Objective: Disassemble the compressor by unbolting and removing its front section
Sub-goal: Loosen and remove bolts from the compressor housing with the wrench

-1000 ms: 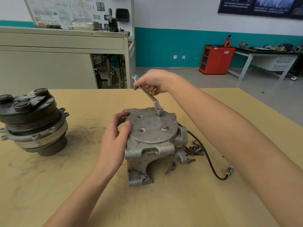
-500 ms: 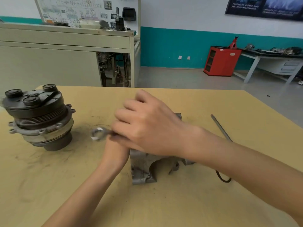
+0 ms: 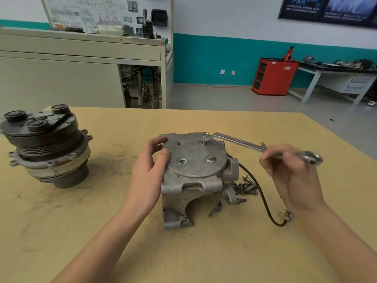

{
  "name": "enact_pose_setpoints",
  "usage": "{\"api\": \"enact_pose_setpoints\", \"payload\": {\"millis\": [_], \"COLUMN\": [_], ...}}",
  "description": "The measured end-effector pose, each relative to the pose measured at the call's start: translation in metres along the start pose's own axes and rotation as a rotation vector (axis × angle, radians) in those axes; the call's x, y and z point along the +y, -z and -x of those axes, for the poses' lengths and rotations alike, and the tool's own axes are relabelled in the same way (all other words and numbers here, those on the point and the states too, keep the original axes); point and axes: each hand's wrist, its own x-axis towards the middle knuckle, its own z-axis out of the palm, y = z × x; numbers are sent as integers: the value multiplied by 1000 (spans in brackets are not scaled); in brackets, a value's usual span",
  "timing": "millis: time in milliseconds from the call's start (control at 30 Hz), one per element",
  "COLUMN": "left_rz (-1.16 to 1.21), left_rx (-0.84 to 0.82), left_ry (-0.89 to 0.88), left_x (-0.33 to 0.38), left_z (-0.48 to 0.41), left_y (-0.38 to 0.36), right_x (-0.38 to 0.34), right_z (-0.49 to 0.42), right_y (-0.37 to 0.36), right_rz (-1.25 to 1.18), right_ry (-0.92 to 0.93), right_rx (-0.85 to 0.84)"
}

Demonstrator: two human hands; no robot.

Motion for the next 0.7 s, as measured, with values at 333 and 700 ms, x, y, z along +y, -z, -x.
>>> {"api": "enact_pose_setpoints", "payload": {"millis": [333, 700], "left_rz": [10, -9], "left_rx": [-9, -10], "left_ry": [-11, -2], "left_x": [-6, -5], "left_z": [-2, -2], "left_y": [1, 1], "right_x": [49, 8], "right_z": [-113, -179], "right_y": [-5, -163], "right_rz": [-271, 791], "right_ry": [-578, -293], "right_rx": [-39, -784]}}
